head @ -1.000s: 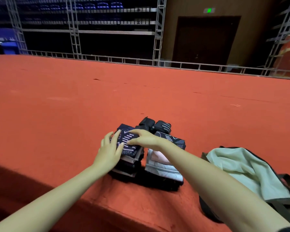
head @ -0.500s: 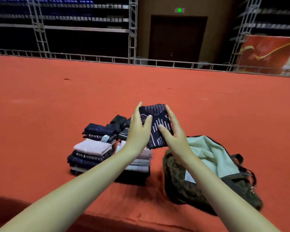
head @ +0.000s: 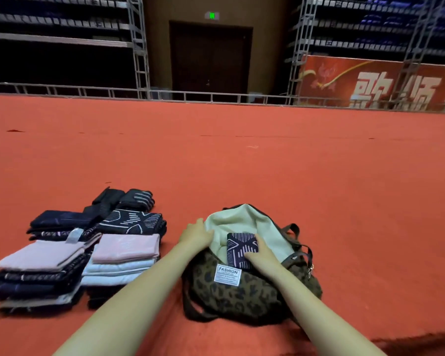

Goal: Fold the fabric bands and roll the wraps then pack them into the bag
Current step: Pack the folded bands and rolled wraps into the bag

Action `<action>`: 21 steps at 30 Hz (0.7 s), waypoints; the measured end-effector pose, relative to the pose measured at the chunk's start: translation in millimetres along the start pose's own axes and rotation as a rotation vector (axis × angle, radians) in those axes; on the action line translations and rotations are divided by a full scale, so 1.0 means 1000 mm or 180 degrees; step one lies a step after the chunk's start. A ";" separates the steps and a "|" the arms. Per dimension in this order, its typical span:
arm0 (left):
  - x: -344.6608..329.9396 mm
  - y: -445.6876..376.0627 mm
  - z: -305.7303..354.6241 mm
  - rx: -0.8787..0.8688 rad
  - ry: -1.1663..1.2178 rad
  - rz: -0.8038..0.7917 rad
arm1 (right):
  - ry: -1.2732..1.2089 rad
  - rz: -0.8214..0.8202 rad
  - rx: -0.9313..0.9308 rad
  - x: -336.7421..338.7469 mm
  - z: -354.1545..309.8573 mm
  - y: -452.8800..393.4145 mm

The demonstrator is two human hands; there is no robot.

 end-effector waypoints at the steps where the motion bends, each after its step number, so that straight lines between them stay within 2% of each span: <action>1: -0.003 -0.003 -0.005 -0.0009 -0.0009 -0.0026 | 0.0134 -0.0022 -0.0013 -0.003 0.003 -0.001; 5: 0.005 0.003 -0.004 -0.0505 0.0082 0.0161 | -0.0045 -0.0145 -0.0070 -0.007 0.006 -0.002; 9: 0.046 0.027 0.007 -0.0970 0.0129 0.0978 | -0.1199 -0.0124 -0.0041 -0.021 -0.004 -0.013; 10: 0.056 0.035 0.010 -0.1046 0.0151 0.1168 | -0.1286 -0.0024 0.0020 -0.026 -0.010 -0.018; 13: 0.074 0.053 0.014 -0.1154 0.0028 0.1501 | -0.0976 0.0155 0.0218 -0.049 -0.031 -0.030; 18: 0.070 0.054 -0.002 -0.0943 -0.0258 0.1431 | -0.0165 0.0252 0.0038 -0.082 -0.034 -0.044; 21: 0.069 0.058 -0.006 -0.0891 -0.0689 0.1626 | 0.0261 0.0009 0.0131 -0.083 -0.041 -0.048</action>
Point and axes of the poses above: each hand's wrist, its own y-axis away from the middle knuckle, its own x-axis out of the back of the hand, z = x × y, the point moved 9 cm from there along -y, towards the middle knuckle, and after that the axes turned 15 degrees about -z, right-handed, at the moved point
